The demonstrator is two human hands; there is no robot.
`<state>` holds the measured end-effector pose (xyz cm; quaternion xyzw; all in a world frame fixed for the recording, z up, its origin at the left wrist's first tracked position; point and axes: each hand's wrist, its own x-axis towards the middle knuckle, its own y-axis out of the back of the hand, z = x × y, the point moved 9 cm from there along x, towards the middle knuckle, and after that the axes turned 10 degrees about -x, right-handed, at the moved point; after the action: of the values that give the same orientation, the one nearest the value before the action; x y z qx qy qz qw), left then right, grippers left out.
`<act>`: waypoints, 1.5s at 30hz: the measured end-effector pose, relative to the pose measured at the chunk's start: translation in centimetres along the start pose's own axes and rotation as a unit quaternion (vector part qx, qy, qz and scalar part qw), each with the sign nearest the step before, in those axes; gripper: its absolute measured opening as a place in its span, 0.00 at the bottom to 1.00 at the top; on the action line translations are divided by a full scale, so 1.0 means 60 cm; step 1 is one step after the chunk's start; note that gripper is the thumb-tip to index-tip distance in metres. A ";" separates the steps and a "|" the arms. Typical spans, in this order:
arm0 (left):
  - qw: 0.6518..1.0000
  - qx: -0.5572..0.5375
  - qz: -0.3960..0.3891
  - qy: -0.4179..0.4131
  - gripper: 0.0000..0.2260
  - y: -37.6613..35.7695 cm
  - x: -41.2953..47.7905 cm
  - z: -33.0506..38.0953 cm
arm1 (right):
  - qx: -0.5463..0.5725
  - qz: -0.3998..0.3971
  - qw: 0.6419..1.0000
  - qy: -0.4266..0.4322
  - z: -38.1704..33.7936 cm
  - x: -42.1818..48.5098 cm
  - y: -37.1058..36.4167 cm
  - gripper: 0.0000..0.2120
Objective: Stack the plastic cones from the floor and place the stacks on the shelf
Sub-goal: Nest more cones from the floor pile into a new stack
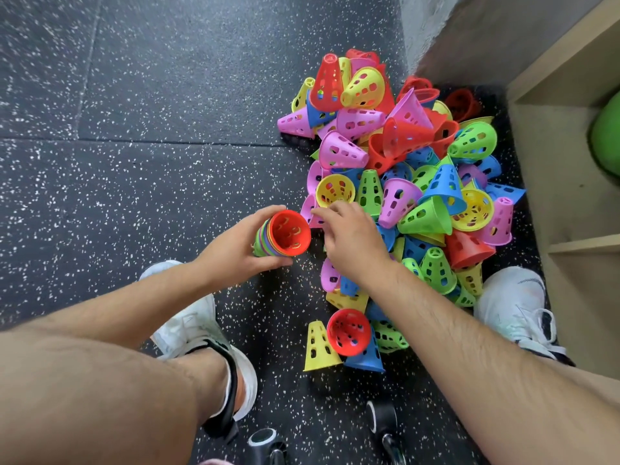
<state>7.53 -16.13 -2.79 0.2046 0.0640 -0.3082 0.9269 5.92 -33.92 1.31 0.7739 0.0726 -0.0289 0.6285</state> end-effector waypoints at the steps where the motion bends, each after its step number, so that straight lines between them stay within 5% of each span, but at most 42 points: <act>1: 1.000 -0.007 0.000 0.001 0.40 0.001 0.003 0.001 | -0.027 -0.015 1.000 0.007 0.002 0.010 0.000 0.20; 6: 1.000 -0.027 0.007 0.012 0.39 0.005 0.012 0.001 | -0.201 -0.059 0.976 0.056 -0.012 0.046 -0.010 0.23; 12: 0.999 -0.036 -0.001 0.027 0.41 0.010 0.015 -0.013 | -0.229 -0.066 0.971 0.029 -0.010 0.066 -0.021 0.18; 19: 0.999 -0.040 0.016 0.032 0.40 0.031 0.026 -0.008 | -0.004 0.103 0.995 -0.016 0.004 0.062 0.009 0.02; 28: 0.998 -0.041 0.026 0.033 0.42 0.056 0.042 -0.009 | 0.243 0.244 0.938 -0.038 0.007 0.071 0.095 0.05; 38: 0.994 -0.084 0.066 0.025 0.39 0.072 0.063 0.021 | 0.262 0.055 0.963 0.020 -0.057 0.070 0.065 0.05; 45: 0.992 -0.092 0.080 0.030 0.37 0.087 0.080 0.027 | 0.260 0.027 0.965 0.033 -0.060 0.089 0.073 0.09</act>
<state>14.50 -15.63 -0.69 0.1317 0.1034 -0.2195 0.9611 11.69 -30.90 5.60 0.9128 0.0628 -0.0041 0.4034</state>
